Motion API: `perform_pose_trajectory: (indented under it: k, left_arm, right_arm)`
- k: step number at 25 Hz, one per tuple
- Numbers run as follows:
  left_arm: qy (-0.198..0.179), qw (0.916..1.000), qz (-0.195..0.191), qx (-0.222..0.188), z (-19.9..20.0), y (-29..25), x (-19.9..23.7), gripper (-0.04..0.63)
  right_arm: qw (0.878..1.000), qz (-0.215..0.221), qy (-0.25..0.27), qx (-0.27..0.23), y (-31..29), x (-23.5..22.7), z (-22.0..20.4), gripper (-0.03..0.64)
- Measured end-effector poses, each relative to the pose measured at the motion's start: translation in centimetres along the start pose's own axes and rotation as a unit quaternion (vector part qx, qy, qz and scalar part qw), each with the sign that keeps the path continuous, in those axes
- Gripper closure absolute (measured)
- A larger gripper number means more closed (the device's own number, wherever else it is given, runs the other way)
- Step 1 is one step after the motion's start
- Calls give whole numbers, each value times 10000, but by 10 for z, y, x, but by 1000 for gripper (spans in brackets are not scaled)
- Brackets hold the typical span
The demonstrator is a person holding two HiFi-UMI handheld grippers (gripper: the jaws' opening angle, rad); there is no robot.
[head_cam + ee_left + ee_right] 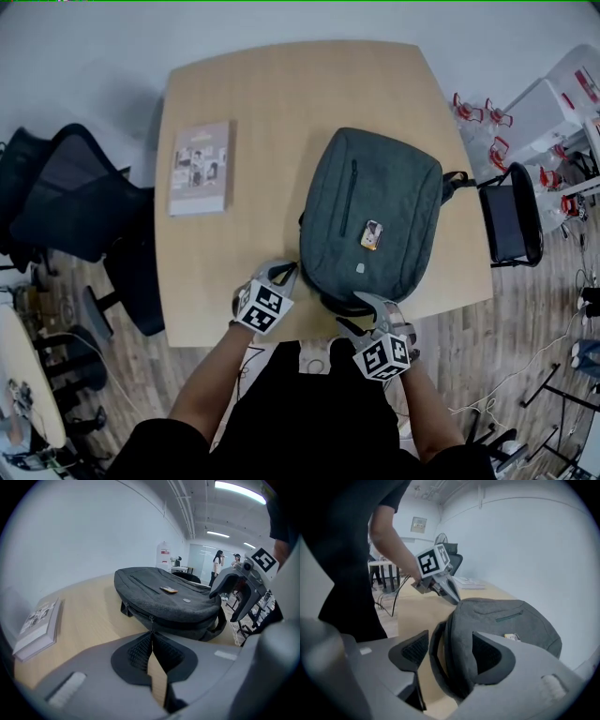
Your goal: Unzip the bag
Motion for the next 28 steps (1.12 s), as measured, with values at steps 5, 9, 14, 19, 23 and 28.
perform_pose_trajectory:
  k: [5,9,14,19,23,28]
  left_arm:
    - [-49,10000,81,-12,3,-4,-1,569]
    - [-106,9997,214,-27,3,-7,-3,568]
    - [-215,9990,380,-52,4,-10,-6,566]
    - [-318,9986,420,-43,4,-13,-7,566]
    - [-203,9994,258,-143,3,-12,-6,571]
    - [-201,9997,122,32,7,-7,-2,571]
  right_arm:
    - [9983,-290,281,411,27,-9,-30,310]
    - [9973,-390,264,562,32,-18,-41,310]
    - [9982,-307,267,449,26,-16,-39,310]
    - [9978,-176,448,450,22,-11,-39,310]
    - [9969,-104,562,541,16,-12,-40,319]
    - [9973,-234,435,539,5,-15,-34,448]
Point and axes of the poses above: the fingertips, and each gripper's own axes: y backward along the fingers, x to its left, z out of its top, the point moved 9 cm from there along y, backward along the fingers
